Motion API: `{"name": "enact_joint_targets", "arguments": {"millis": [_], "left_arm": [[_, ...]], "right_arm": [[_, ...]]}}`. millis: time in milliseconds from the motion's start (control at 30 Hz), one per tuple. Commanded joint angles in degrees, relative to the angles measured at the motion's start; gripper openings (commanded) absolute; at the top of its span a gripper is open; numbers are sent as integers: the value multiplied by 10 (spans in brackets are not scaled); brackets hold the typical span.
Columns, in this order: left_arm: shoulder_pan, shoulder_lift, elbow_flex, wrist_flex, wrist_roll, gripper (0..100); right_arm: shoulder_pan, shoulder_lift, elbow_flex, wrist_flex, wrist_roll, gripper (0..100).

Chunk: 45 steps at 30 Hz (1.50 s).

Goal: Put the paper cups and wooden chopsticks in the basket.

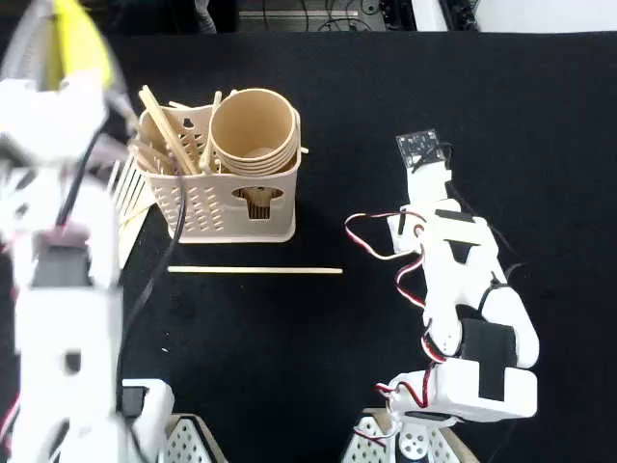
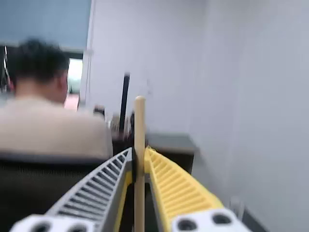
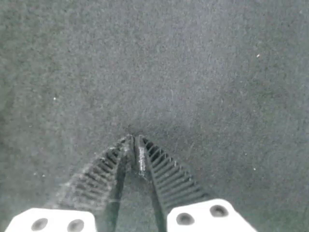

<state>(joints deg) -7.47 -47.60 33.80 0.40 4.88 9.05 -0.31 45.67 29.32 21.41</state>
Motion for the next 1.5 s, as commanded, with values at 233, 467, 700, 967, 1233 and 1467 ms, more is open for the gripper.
{"name": "enact_joint_targets", "arguments": {"millis": [233, 467, 700, 967, 1233, 1467], "left_arm": [[36, 64, 72, -7, 33, 36], [22, 38, -44, 282, 89, 234], [-96, 133, -183, 513, -49, 238], [-223, 407, -247, 530, -109, 238], [-213, 715, -408, 536, -146, 238], [-200, 905, -561, 595, -147, 237]], "right_arm": [[-9, -26, -2, -4, 6, 11], [-9, -26, -2, -4, 6, 11], [-9, -26, -2, -4, 6, 12], [-9, -26, -2, -4, 6, 12], [-9, -26, -2, -4, 6, 12], [-9, -26, -2, -4, 6, 12]]}}
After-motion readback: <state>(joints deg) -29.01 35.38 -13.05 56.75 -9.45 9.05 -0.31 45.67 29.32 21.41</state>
